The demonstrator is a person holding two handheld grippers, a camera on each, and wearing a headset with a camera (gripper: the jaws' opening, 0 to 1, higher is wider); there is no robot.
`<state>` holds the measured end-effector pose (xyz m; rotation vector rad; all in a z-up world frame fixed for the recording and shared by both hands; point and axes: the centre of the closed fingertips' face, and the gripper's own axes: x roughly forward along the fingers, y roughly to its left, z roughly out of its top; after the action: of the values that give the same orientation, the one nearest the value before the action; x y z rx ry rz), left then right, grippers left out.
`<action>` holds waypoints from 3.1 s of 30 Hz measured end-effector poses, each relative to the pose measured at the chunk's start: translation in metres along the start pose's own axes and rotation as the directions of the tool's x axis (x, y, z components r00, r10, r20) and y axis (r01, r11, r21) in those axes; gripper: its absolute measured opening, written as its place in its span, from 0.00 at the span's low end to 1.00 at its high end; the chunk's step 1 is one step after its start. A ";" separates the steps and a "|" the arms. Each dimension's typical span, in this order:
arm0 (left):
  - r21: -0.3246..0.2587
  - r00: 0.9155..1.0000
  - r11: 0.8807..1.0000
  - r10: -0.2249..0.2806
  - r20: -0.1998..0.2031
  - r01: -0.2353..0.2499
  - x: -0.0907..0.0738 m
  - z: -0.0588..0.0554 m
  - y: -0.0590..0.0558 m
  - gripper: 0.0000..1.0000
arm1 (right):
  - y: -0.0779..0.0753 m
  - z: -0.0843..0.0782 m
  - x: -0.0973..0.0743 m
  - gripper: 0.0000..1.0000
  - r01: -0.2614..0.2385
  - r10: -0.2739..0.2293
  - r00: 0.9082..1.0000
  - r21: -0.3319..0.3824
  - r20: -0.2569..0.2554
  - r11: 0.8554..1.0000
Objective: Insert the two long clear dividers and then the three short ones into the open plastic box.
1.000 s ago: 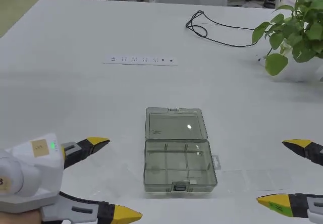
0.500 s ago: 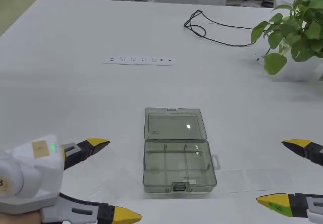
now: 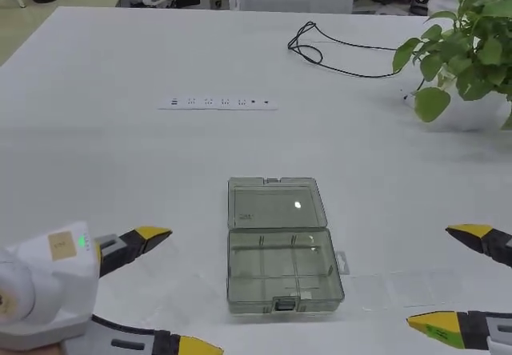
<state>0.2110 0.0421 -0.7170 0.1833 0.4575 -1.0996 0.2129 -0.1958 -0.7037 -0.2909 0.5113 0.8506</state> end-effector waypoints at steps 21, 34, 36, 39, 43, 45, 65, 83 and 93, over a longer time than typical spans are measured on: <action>-0.002 0.999 1.000 0.025 -0.038 -0.026 -0.001 -0.007 0.016 0.99 | -0.002 -0.001 0.000 0.84 0.008 -0.009 1.000 0.013 0.008 1.000; -0.016 0.985 0.994 0.109 -0.130 -0.112 -0.012 -0.028 0.054 0.95 | -0.003 -0.001 0.004 0.83 0.007 -0.007 1.000 0.021 0.012 1.000; -0.029 0.982 0.991 0.123 -0.146 -0.128 -0.014 -0.031 0.061 0.94 | -0.003 -0.001 0.004 0.83 0.008 -0.008 1.000 0.024 0.012 1.000; -0.027 0.975 0.988 0.148 -0.166 -0.154 -0.016 -0.036 0.071 0.90 | -0.003 -0.001 0.006 0.83 0.007 -0.007 1.000 0.026 0.012 1.000; -0.032 0.965 0.983 0.171 -0.199 -0.181 -0.017 -0.043 0.083 0.85 | -0.002 -0.001 0.008 0.83 0.004 -0.004 1.000 0.028 0.011 1.000; -0.033 0.947 0.976 0.199 -0.251 -0.214 -0.020 -0.053 0.093 0.82 | -0.001 -0.001 0.008 0.83 0.001 -0.001 1.000 0.027 0.011 1.000; -0.060 0.852 0.963 0.203 -0.483 -0.264 -0.019 -0.109 0.120 0.64 | -0.001 -0.005 0.012 0.81 0.002 -0.002 1.000 0.044 0.011 0.999; -0.081 0.769 0.956 0.176 -0.615 -0.283 -0.011 -0.139 0.124 0.47 | -0.001 -0.008 0.013 0.80 0.009 -0.011 1.000 0.069 0.018 0.998; -0.069 0.744 0.949 0.193 -0.640 -0.306 -0.010 -0.140 0.131 0.42 | -0.002 -0.009 0.014 0.79 0.016 -0.017 1.000 0.074 0.023 0.997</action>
<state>0.2861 0.1606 -0.8483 0.4566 1.0967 -0.7006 0.2192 -0.1923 -0.7189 -0.2171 0.5163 0.8164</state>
